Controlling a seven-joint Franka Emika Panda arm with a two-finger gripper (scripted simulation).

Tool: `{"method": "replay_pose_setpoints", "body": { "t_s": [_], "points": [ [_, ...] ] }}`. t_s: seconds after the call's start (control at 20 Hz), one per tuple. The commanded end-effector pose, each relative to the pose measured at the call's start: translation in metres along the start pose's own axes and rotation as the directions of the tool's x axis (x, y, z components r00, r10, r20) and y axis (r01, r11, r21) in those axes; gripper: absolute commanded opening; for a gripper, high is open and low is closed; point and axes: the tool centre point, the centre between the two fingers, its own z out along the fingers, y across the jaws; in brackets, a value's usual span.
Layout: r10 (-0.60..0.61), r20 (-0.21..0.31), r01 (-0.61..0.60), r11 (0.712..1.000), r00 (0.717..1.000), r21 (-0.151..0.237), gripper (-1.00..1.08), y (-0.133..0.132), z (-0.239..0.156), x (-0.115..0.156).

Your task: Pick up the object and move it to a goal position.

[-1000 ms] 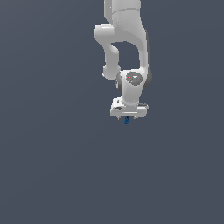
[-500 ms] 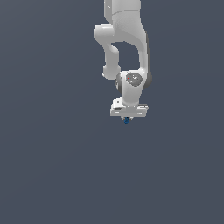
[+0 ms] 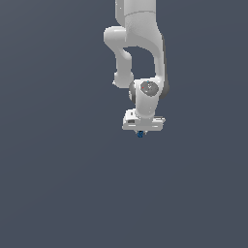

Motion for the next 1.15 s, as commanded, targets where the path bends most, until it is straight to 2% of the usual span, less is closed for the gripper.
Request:
{"method": "replay_pose_setpoints", "body": {
  "t_s": [0.0, 0.65, 1.1],
  "points": [
    [-0.005, 0.002, 0.005, 1.0, 1.0, 0.001, -1.0, -0.007, 0.001, 0.004],
    [-0.005, 0.002, 0.005, 1.0, 1.0, 0.001, -1.0, -0.048, -0.002, 0.053],
    [-0.005, 0.002, 0.005, 1.0, 1.0, 0.001, -1.0, -0.058, -0.003, 0.065]
  ]
}}
